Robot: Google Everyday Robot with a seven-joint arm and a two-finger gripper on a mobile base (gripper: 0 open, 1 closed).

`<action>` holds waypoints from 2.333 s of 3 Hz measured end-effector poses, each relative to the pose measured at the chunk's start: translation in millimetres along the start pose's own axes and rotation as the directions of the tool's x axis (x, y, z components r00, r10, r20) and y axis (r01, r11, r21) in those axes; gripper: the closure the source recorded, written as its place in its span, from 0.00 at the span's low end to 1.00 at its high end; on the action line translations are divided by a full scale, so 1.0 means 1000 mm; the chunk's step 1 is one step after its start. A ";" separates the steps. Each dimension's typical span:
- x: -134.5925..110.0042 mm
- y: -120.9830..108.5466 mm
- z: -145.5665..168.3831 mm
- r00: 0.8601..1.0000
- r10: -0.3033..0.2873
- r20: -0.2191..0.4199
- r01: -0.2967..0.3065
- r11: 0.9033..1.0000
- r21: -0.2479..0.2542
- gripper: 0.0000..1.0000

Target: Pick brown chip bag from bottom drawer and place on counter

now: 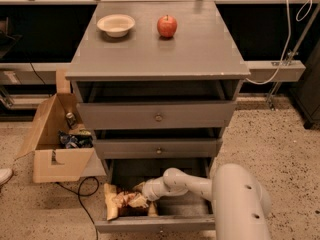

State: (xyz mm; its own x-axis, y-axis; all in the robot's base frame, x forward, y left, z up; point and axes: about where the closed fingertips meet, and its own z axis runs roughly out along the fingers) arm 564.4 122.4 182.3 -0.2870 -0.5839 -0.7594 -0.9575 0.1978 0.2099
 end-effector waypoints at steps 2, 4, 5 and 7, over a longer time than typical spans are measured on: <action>-0.018 0.006 -0.055 0.966 0.014 0.258 -0.003 0.999 -0.044 0.96; -0.034 0.034 -0.235 0.823 -0.084 0.561 0.116 0.993 -0.021 1.00; -0.035 0.034 -0.235 0.823 -0.085 0.561 0.117 0.993 -0.021 1.00; -0.085 0.052 -0.352 0.809 -0.237 0.537 0.188 0.971 0.145 1.00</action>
Offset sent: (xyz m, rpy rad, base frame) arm -0.0066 -0.0884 0.1018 0.4868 -0.0604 -0.0367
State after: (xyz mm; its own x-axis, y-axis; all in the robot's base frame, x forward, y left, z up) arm 529.6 -95.3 474.4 0.0094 -0.0964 -0.9953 -0.9801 0.1967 -0.0283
